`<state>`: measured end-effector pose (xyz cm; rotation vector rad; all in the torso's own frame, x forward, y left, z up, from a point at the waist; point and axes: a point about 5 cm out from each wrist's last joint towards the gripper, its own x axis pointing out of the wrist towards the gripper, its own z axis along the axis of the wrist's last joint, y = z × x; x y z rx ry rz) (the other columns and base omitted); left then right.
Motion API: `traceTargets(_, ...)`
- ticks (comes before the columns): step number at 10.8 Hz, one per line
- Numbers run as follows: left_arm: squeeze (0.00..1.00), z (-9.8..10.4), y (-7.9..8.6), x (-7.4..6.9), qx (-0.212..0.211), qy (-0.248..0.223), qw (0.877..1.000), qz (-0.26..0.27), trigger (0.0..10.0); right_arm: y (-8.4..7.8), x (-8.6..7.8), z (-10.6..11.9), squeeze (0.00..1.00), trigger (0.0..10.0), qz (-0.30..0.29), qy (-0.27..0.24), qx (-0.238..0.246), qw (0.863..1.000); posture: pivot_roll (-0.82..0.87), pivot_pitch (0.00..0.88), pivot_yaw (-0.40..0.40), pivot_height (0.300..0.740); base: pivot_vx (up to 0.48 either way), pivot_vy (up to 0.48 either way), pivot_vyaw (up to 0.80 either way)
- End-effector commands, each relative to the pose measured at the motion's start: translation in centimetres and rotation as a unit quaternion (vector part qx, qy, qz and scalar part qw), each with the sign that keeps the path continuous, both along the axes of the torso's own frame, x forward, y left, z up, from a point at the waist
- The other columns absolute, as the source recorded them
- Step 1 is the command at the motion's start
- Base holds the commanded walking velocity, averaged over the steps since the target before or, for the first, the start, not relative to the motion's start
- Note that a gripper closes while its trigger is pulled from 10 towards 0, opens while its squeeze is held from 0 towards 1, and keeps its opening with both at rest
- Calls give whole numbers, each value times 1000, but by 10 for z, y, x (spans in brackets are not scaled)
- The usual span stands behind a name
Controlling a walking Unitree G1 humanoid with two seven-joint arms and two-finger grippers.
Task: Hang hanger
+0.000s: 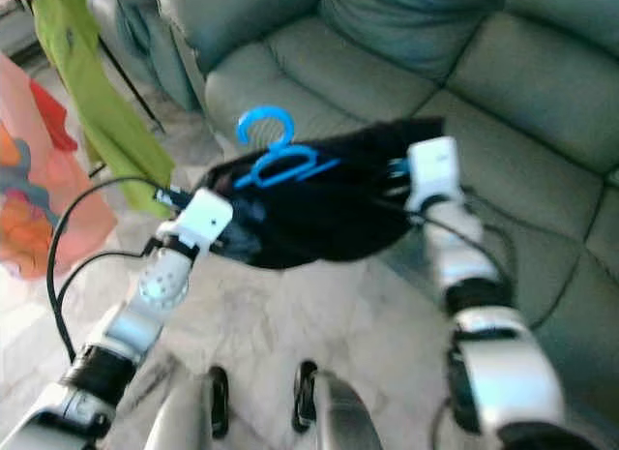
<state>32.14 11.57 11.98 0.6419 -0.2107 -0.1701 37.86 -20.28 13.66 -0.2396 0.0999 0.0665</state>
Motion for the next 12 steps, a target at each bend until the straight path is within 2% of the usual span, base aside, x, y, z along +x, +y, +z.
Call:
traceTargets(1,0,8,-2,0,-17,-15,1000,1,0,5,2,1,0,0,10,4,9,1000,-40,208,-49,740,0,0,0)
traceTargets(2,0,12,-8,2,-34,-11,999,-3,0,47,2,1,0,0,117,9,3,993,-40,208,-48,740,0,0,0)
traceTargets(3,0,19,-17,2,-42,-16,999,-21,0,79,-5,-6,0,0,218,20,-44,975,-40,207,-48,740,0,0,0)
traceTargets(4,0,21,-21,1,-41,-15,999,-29,0,89,-8,-8,0,0,244,22,-49,968,-42,207,-48,740,0,0,0)
traceTargets(5,0,22,-29,-1,-47,-3,998,-43,0,103,-13,-8,0,0,282,18,-33,959,-42,207,-49,740,0,0,0)
traceTargets(6,0,23,-31,-1,-50,-2,998,-45,0,108,-15,-7,0,0,300,18,-27,953,-43,208,-50,740,0,0,0)
traceTargets(7,0,20,-38,-6,-53,10,997,-55,0,150,-51,14,0,0,485,-1,135,864,-47,213,-53,740,0,0,0)
traceTargets(8,0,18,-39,-7,-52,12,997,-55,0,156,-63,18,0,0,533,4,154,832,-46,213,-53,740,0,0,0)
traceTargets(9,0,16,-39,-7,-47,17,997,-55,0,157,-72,16,0,0,562,9,148,814,-45,215,-54,740,0,0,0)
traceTargets(11,0,13,-37,-7,-37,24,998,-54,0,152,-78,19,0,0,570,15,167,805,-46,215,-53,740,0,0,0)
traceTargets(12,0,15,-38,-7,-35,22,998,-56,0,143,-65,3,184,7098,505,25,80,859,-48,212,-51,740,0,0,0)
